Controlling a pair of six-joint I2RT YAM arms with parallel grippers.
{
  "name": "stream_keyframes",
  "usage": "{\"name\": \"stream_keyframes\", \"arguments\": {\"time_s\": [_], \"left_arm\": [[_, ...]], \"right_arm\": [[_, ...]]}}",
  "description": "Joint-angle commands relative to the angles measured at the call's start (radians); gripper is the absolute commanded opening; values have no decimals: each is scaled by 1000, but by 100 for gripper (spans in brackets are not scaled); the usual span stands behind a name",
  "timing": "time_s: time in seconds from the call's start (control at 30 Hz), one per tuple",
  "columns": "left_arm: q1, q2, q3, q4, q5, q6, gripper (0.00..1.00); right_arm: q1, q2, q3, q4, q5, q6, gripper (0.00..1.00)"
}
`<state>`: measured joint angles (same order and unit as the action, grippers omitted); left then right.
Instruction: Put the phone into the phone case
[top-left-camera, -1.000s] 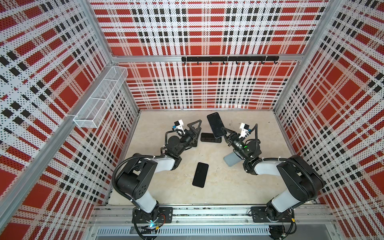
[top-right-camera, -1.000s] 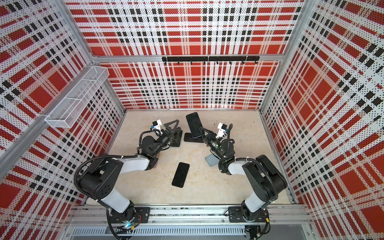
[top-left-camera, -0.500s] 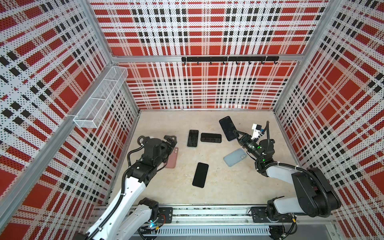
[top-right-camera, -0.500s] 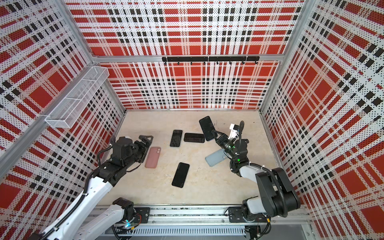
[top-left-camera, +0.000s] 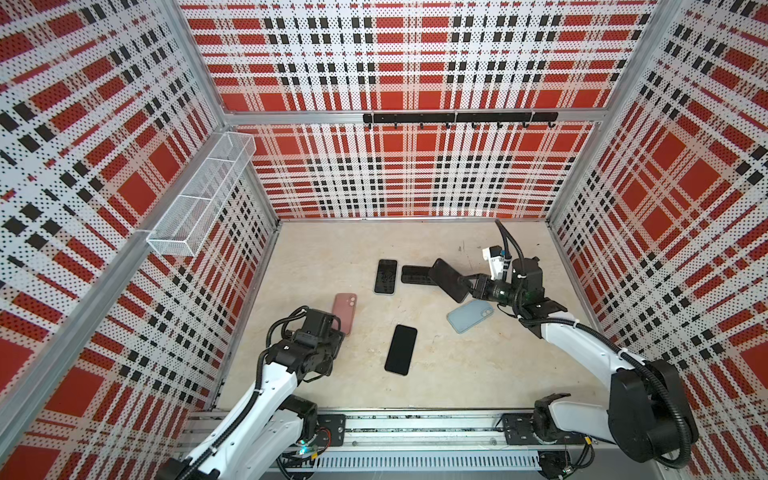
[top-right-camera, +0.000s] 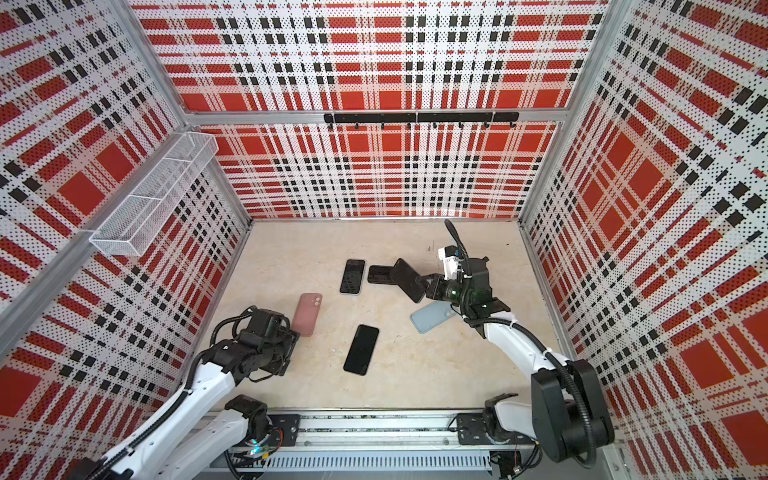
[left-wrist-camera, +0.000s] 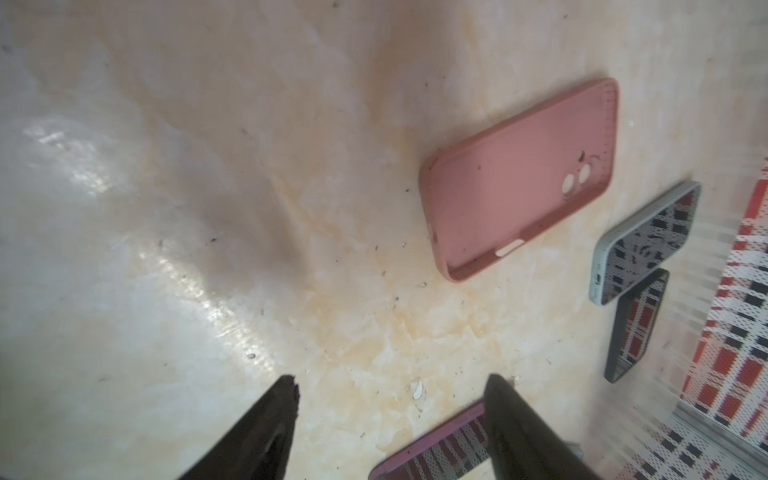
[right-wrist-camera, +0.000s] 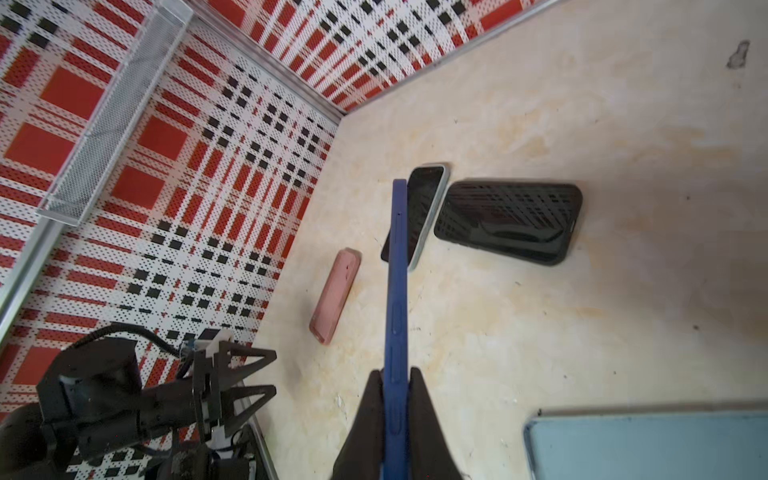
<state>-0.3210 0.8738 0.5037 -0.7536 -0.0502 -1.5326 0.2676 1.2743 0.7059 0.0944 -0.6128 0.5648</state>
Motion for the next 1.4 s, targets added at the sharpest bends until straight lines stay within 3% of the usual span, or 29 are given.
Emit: {"name": "stream_keyframes", "arguments": {"time_s": [0.0, 0.23, 0.6, 0.73, 0.83, 1.1, 1.37], "left_arm": [[5, 81, -7, 82, 6, -78, 71], [10, 222, 11, 221, -14, -114, 67], [83, 400, 94, 263, -31, -75, 56], [94, 478, 110, 302, -7, -60, 46], [100, 532, 124, 312, 15, -43, 30], [126, 603, 146, 312, 64, 30, 1], [170, 536, 184, 265, 46, 202, 0]], "right_arm": [[-3, -36, 10, 4, -49, -64, 0], [-1, -24, 10, 39, -76, -37, 0], [2, -21, 3, 87, -89, -9, 0], [2, -24, -4, 94, -94, 2, 0], [2, -36, -4, 84, -95, 5, 0], [2, -83, 19, 6, -73, -23, 0], [2, -101, 50, -44, -39, -44, 0]]}}
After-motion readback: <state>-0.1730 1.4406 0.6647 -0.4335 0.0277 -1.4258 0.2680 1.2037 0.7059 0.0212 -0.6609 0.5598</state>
